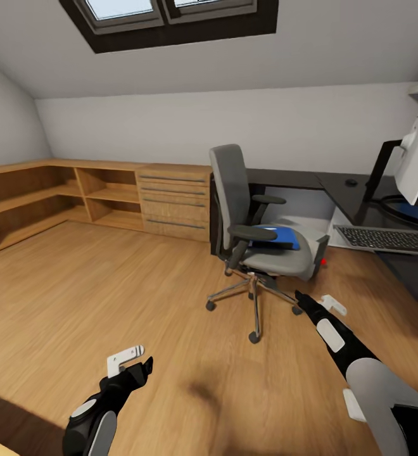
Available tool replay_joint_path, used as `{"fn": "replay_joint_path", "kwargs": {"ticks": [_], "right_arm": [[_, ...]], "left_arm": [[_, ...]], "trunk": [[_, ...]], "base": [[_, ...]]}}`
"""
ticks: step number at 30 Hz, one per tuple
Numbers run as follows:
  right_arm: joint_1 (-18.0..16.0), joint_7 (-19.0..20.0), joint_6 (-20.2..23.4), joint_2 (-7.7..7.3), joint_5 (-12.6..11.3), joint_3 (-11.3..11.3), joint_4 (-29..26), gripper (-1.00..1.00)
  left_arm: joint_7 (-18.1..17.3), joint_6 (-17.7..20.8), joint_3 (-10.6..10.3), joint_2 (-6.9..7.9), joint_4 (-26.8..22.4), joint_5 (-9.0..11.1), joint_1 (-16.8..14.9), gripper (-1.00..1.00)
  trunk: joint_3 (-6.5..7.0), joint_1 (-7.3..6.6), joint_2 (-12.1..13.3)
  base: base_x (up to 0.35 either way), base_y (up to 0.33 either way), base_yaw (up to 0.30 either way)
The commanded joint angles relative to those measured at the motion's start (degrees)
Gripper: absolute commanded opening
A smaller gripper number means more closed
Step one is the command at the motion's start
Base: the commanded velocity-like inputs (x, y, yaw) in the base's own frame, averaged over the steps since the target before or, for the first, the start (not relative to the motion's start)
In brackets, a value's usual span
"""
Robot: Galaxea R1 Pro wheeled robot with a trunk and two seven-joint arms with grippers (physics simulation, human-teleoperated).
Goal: In the bedroom, organize the workspace by keeping the computer under the desk, ensuring the monitor is on the desk, placing the keyboard on the desk next to the monitor, placing the mouse on the desk next to the keyboard, moving the folder from the swivel chair onto the desk next to the mouse, stacking the notebook on top of the folder with the pen on top of the notebook, and positioning the swivel chair next to the desk.
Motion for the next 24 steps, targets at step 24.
{"fn": "replay_joint_path", "kwargs": {"ticks": [24], "right_arm": [[-0.04, -0.04, -0.08, 0.13, -0.60, 0.10, 0.06, 1.00]], "left_arm": [[0.46, 0.08, -0.23, 0.00, -0.06, 0.61, -0.02, 1.00]], "trunk": [[-0.05, 0.00, -0.03]], "base": [[0.115, 0.115, -0.159]]}}
